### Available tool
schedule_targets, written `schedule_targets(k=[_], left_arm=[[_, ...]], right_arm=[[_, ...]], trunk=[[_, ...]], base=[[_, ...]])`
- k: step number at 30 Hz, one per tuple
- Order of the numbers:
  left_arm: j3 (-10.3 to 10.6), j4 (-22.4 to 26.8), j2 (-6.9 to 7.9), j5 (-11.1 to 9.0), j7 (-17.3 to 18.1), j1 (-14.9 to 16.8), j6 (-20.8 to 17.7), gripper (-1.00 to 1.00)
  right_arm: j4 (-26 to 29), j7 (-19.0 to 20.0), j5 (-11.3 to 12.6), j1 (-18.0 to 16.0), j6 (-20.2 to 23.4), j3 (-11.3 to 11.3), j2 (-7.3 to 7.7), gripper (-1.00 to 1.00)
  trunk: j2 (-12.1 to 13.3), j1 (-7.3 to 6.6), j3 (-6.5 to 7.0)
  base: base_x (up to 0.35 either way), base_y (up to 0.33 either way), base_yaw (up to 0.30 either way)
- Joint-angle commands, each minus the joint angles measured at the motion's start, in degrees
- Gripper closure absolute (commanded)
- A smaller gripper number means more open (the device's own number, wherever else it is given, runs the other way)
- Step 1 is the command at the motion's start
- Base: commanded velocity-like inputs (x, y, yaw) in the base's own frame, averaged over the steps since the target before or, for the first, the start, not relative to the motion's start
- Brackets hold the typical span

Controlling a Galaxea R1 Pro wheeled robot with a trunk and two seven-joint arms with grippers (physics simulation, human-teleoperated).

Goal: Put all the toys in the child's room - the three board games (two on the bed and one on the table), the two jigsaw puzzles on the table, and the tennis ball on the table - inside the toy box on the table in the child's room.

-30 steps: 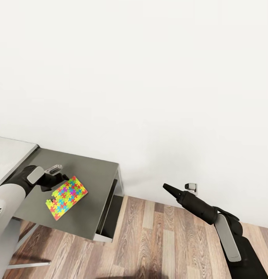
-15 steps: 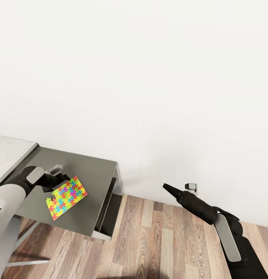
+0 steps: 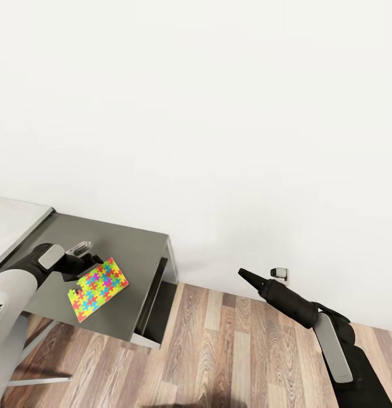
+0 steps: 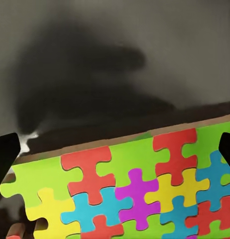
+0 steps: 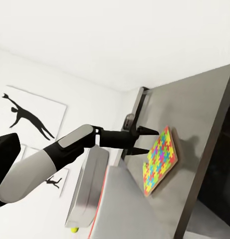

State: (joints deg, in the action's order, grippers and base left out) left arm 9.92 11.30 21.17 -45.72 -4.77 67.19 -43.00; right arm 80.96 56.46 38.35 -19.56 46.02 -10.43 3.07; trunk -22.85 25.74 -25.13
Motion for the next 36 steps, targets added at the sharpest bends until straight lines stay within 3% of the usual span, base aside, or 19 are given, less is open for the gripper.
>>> schedule_targets(k=[1, 28, 36], left_arm=[[0.71, -1.64, 0.01, -0.7, -0.46, -0.04, -0.24, -1.0], [0.71, -1.63, -0.08, -0.86, -0.33, -0.04, -0.24, -1.0], [0.71, -1.62, -0.08, -0.92, -0.33, -0.04, -0.24, -1.0]], right_arm=[[0.02, 0.05, 0.15, -0.04, 0.3, -0.03, 0.01, -1.0], [-0.01, 0.05, 0.17, -0.04, 0.3, -0.01, 0.01, -1.0], [-0.01, 0.05, 0.16, -0.04, 0.3, 0.0, 0.01, -1.0]], trunk=[[-0.07, 0.04, -0.1], [-0.07, 0.04, -0.1], [-0.07, 0.04, 0.03]], base=[[-0.043, -0.059, 0.0], [-0.057, -0.041, 0.0], [-0.003, -0.002, -0.151]])
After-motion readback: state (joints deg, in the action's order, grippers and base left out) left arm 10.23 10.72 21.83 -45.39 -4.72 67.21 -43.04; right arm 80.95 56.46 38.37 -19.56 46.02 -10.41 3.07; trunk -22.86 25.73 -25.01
